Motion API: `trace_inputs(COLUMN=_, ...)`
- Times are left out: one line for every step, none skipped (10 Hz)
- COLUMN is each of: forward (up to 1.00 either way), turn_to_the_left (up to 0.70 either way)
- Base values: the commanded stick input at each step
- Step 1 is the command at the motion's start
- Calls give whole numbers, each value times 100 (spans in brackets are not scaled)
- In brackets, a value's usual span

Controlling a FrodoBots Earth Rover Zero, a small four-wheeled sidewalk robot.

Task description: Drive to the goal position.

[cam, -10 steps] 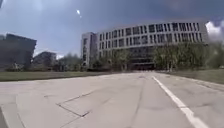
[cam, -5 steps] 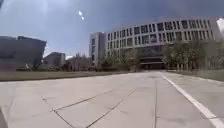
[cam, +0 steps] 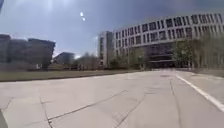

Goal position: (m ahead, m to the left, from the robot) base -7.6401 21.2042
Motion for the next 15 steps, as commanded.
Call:
trace_inputs(forward=100, turn_to_the_left=27)
trace_inputs(forward=100, turn_to_the_left=27)
trace_inputs(forward=100, turn_to_the_left=27)
trace_inputs(forward=100, turn_to_the_left=27)
trace_inputs(forward=100, turn_to_the_left=27)
trace_inputs(forward=100, turn_to_the_left=27)
trace_inputs(forward=100, turn_to_the_left=27)
trace_inputs(forward=100, turn_to_the_left=27)
trace_inputs(forward=100, turn_to_the_left=27)
trace_inputs(forward=100, turn_to_the_left=27)
trace_inputs(forward=100, turn_to_the_left=27)
trace_inputs(forward=100, turn_to_the_left=27)
trace_inputs(forward=100, turn_to_the_left=27)
trace_inputs(forward=100, turn_to_the_left=27)
trace_inputs(forward=100, turn_to_the_left=27)
